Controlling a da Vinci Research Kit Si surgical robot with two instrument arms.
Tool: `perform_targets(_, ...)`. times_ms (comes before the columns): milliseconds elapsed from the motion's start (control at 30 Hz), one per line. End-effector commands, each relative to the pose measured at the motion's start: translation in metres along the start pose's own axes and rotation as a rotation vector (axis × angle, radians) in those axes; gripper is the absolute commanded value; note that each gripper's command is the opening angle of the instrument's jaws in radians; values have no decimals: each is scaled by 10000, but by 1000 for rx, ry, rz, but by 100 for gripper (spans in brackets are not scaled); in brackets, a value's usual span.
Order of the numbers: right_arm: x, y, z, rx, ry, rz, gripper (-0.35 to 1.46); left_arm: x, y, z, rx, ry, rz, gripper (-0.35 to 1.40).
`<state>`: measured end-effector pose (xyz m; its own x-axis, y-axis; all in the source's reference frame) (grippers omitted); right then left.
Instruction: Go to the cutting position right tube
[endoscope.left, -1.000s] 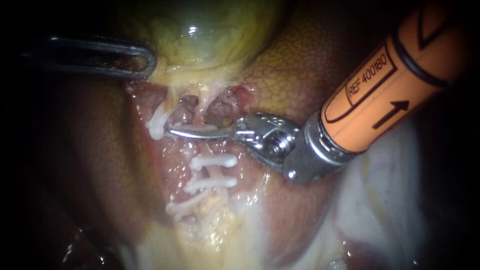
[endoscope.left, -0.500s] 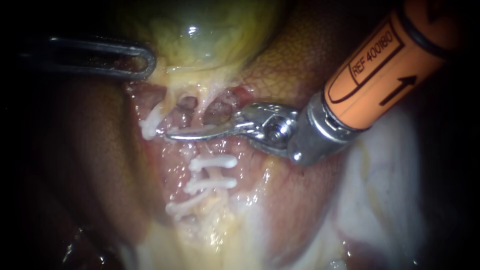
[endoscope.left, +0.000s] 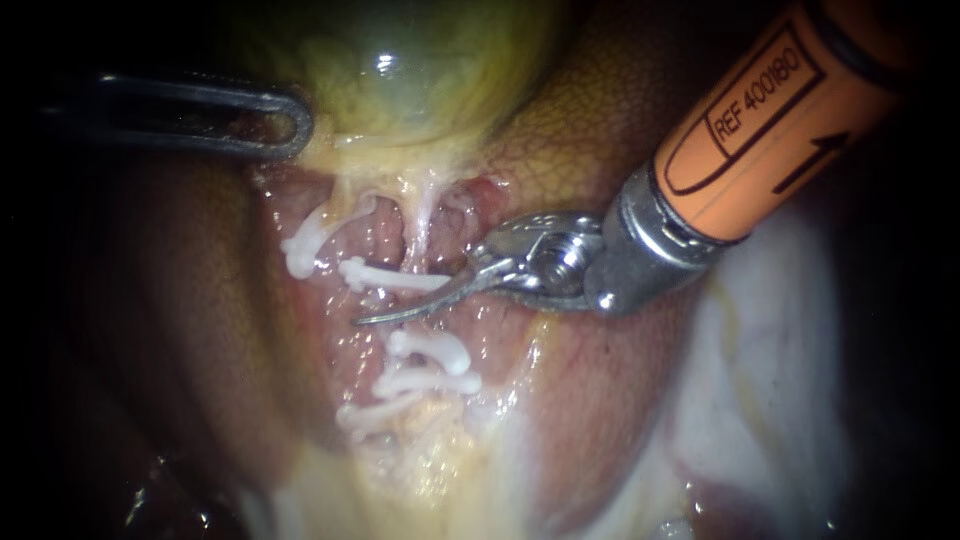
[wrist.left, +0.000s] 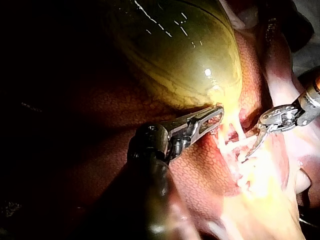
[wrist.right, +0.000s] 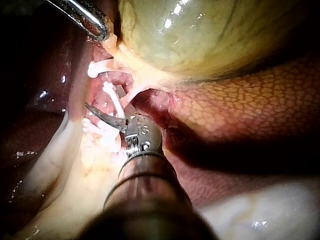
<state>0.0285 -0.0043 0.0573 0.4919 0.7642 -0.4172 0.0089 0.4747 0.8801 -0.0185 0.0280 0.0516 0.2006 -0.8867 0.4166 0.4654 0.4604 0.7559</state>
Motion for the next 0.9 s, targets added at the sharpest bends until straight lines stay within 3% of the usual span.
perform_targets(33, -1, 1, 1, 8, 6, 2, 108, 0, 0, 0, 0, 0, 0, -35)
perform_targets(267, -2, 1, 2, 82, 43, 24, 108, 0, 0, 0, 0, 0, 0, -35)
perform_targets(567, -19, 1, 8, 104, 10, 36, 106, 0, 0, -1, 0, 0, 0, -35)
perform_targets(733, -19, 2, 11, 103, 10, 34, 106, 0, 0, -1, 0, 0, 0, -35)
perform_targets(833, -16, 4, 12, 106, 37, 36, 108, 0, 0, -1, 0, 0, 0, -35)
perform_targets(900, -14, 7, 15, 130, 85, 17, 109, 0, 0, -1, 0, 0, 0, -35)
